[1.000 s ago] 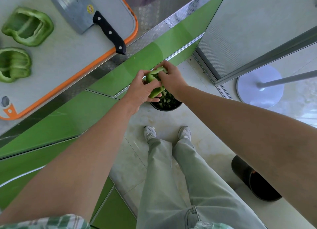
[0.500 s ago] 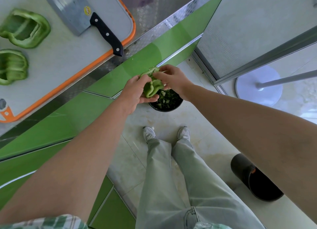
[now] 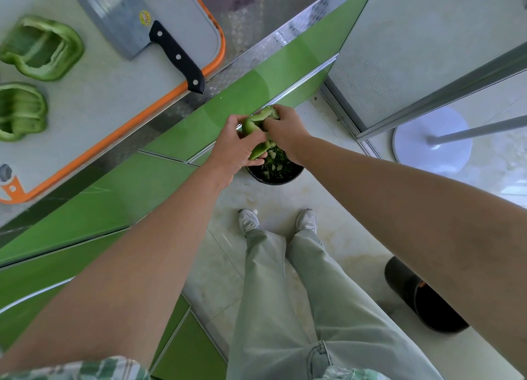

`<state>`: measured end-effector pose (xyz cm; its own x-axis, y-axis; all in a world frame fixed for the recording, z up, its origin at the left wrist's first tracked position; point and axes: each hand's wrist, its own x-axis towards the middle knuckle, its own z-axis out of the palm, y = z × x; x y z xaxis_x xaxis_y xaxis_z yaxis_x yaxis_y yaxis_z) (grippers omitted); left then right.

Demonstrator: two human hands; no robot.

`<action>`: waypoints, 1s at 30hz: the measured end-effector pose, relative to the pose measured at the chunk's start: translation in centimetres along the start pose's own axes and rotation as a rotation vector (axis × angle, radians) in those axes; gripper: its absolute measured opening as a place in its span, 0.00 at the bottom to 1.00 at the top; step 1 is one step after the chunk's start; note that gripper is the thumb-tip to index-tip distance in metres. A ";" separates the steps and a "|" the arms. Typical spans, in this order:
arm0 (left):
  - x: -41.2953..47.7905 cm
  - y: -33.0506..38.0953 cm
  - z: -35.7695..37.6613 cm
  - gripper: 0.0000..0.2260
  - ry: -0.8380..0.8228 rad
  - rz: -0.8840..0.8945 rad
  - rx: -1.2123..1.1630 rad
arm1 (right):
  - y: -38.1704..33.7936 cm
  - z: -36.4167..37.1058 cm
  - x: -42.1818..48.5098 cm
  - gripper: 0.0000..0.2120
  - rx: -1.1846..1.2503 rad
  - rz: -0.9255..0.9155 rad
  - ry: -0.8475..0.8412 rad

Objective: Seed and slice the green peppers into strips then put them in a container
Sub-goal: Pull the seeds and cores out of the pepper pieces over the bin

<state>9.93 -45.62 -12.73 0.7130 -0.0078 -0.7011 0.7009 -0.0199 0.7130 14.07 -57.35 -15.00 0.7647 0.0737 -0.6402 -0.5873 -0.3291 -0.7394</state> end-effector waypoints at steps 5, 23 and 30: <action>0.2 -0.1 -0.5 0.14 0.057 -0.044 -0.067 | 0.6 -1.7 0.0 0.21 -0.057 -0.031 -0.081; -0.5 0.1 0.5 0.16 0.004 -0.050 -0.061 | 0.1 -0.1 -0.1 0.11 -0.193 -0.116 0.086; -0.5 0.0 -0.1 0.18 -0.026 -0.045 -0.082 | 0.0 -0.2 -0.7 0.18 -0.057 -0.084 -0.021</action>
<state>9.62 -45.55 -12.36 0.6808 -0.0350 -0.7317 0.7322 0.0611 0.6783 13.61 -57.62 -14.54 0.8046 0.1225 -0.5811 -0.5050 -0.3736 -0.7781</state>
